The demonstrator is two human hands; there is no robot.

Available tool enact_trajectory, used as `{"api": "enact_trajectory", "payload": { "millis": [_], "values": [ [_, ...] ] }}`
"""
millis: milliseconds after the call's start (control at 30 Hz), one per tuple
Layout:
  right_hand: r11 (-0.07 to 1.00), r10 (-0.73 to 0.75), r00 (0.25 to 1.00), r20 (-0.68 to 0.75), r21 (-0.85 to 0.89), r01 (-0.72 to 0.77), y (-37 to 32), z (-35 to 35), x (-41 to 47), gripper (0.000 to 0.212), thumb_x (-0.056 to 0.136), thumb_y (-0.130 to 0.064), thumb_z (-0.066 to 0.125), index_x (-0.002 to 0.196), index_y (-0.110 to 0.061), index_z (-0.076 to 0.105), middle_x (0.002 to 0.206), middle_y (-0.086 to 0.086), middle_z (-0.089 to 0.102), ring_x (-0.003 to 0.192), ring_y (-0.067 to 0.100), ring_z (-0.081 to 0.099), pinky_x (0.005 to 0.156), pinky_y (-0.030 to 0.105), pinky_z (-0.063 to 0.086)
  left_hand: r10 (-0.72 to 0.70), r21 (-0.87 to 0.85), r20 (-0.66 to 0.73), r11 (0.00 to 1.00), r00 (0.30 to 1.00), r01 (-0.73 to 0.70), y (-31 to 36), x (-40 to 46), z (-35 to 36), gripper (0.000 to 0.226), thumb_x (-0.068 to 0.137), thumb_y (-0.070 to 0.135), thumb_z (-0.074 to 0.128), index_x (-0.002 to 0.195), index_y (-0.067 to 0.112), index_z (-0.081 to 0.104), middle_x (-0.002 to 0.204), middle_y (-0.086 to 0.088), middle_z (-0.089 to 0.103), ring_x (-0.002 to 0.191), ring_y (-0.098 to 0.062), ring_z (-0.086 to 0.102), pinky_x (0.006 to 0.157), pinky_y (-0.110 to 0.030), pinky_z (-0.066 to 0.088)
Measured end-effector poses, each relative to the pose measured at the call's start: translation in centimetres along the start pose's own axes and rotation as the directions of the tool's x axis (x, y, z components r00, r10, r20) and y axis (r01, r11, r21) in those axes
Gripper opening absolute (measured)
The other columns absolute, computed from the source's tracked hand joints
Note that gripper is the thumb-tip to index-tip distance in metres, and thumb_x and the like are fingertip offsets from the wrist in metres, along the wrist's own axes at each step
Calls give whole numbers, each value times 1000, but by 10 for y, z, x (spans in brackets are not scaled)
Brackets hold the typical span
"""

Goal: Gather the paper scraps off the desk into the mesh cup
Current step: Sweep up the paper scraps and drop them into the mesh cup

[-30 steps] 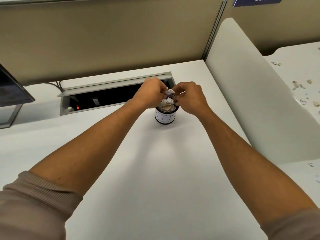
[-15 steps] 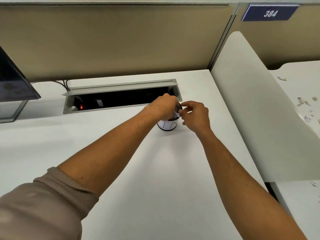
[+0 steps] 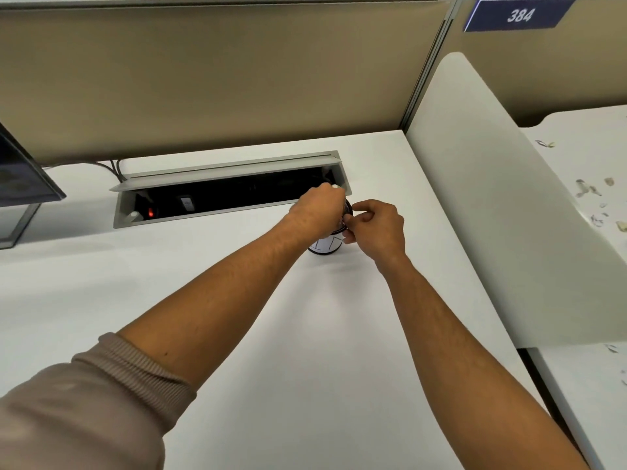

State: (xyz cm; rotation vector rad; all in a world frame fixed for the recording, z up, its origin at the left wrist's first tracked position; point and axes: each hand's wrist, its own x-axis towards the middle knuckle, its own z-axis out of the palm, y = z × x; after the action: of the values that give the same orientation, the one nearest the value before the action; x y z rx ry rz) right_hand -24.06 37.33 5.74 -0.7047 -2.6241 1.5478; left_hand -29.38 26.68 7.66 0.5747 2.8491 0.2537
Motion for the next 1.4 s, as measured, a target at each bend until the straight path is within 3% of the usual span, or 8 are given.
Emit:
{"api": "enact_trajectory", "payload": {
  "millis": [167,333,400,533,633,733,1067,1400],
  "values": [
    [1000,3,1000,-6,27,-3,4,2,1,20,86,-18,69,106,-14,67,64,0,73,66,8,72,76,25,55,33,54,50,998,998,-36,0,10,10,14,88,6,60,101,7,65,86,-8,51,68,-22,48,60,-31,40],
    [999,1,1000,-17,41,0,4,-2,-3,18,85,-17,71,103,-13,68,67,-1,73,56,10,70,55,15,51,27,3,9,1000,1000,-27,0,5,2,15,88,14,64,101,7,65,91,-9,54,77,-26,55,64,-34,45],
    [998,-4,998,-59,55,7,3,-4,-7,14,88,-17,69,100,-11,70,71,-1,72,58,14,70,52,22,56,8,-49,-49,999,999,-10,-2,-3,-8,15,88,19,65,100,10,69,97,-9,61,83,-29,60,68,-36,49],
    [999,-27,985,-172,30,32,-2,-3,-21,11,93,-18,59,90,-17,69,82,0,71,78,24,70,77,44,58,-29,-183,-220,983,975,-12,-19,-35,-31,15,90,14,56,87,15,71,95,-2,65,85,-27,60,64,-33,45],
    [997,-72,971,-228,16,77,-8,5,-43,16,95,-21,55,94,-15,69,86,2,71,83,25,69,80,41,56,-57,-275,-355,960,933,-45,-38,-73,-34,21,92,14,48,80,9,64,91,-1,63,88,-27,58,65,-38,47],
    [988,-152,962,-227,-19,152,-12,23,-74,18,96,-22,53,95,-13,69,88,4,72,83,22,65,73,30,49,-80,-345,-445,934,892,-89,-64,-117,-21,22,97,19,48,98,11,69,109,-1,64,102,-21,55,81,-38,49],
    [928,-371,923,105,-2,373,-3,132,-185,15,94,-19,57,101,-14,69,102,-4,69,91,10,62,81,23,45,-339,-419,-378,893,862,167,-178,-290,50,29,95,30,58,118,16,67,130,-1,58,122,-19,50,100,-28,36],
    [847,-403,806,434,-155,508,-2,243,-293,48,96,-40,52,140,-19,47,150,-3,40,140,14,34,114,30,26,-541,-406,-354,823,763,396,-287,-451,93,36,92,29,62,125,13,63,141,-5,51,135,-24,41,113,-34,27]
  ]
}}
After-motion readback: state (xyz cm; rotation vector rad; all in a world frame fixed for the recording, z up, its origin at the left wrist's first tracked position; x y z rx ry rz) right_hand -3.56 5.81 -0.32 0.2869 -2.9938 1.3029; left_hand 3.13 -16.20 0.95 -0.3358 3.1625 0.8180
